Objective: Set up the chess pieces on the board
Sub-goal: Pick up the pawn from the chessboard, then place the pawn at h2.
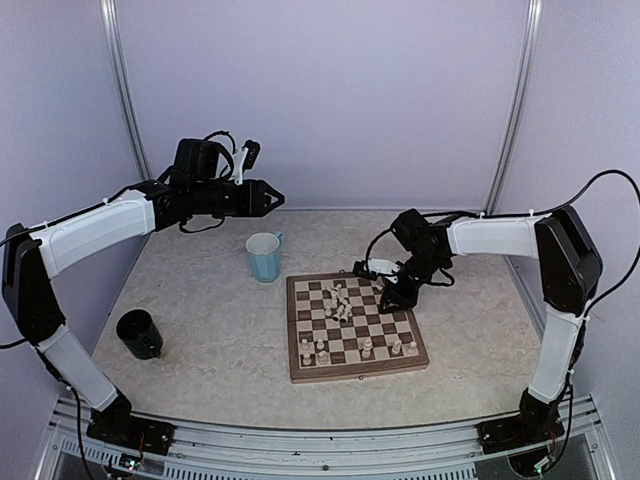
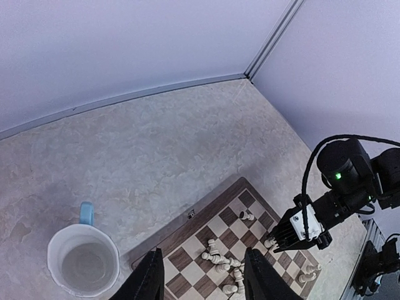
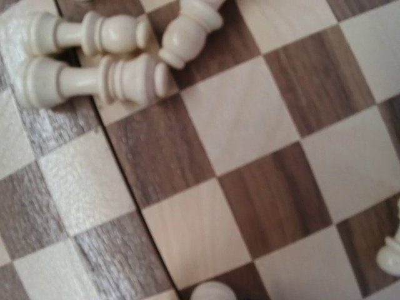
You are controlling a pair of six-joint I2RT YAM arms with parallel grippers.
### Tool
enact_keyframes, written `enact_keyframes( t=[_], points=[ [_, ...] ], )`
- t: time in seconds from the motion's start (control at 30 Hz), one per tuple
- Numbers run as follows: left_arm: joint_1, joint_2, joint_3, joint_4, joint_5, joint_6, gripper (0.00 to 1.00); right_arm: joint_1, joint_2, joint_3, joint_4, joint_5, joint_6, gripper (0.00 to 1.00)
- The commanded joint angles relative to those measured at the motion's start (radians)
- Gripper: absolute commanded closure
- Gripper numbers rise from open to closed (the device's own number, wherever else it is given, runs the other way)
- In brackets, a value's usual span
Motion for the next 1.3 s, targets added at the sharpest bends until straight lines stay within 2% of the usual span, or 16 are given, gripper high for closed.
enact_keyframes(
  t=[0.0,0.2,0.33,0.57,0.73,1.27],
  points=[
    [0.004,0.005,-0.002,0.015,0.011,0.004,0.56,0.008,0.018,0.038,0.015,-0.010,0.010,0.74],
    [0.004,0.009,-0.002,0.014,0.010,0.003,0.56,0.008,0.029,0.050,0.021,0.002,0.017,0.93],
    [0.004,0.010,-0.002,0.012,0.012,0.002,0.56,0.008,-0.022,0.020,0.019,0.025,0.010,0.99],
    [0.004,0.011,-0.002,0.011,0.018,0.000,0.56,0.000,-0.208,-0.141,0.025,0.054,-0.012,1.00],
    [0.004,0.009,-0.001,0.012,0.020,-0.003,0.56,-0.005,-0.281,-0.222,0.000,0.050,-0.029,1.00],
    [-0.002,0.014,0.001,0.010,0.017,-0.001,0.56,-0.006,-0.286,-0.296,-0.033,0.009,-0.055,0.99]
  ],
)
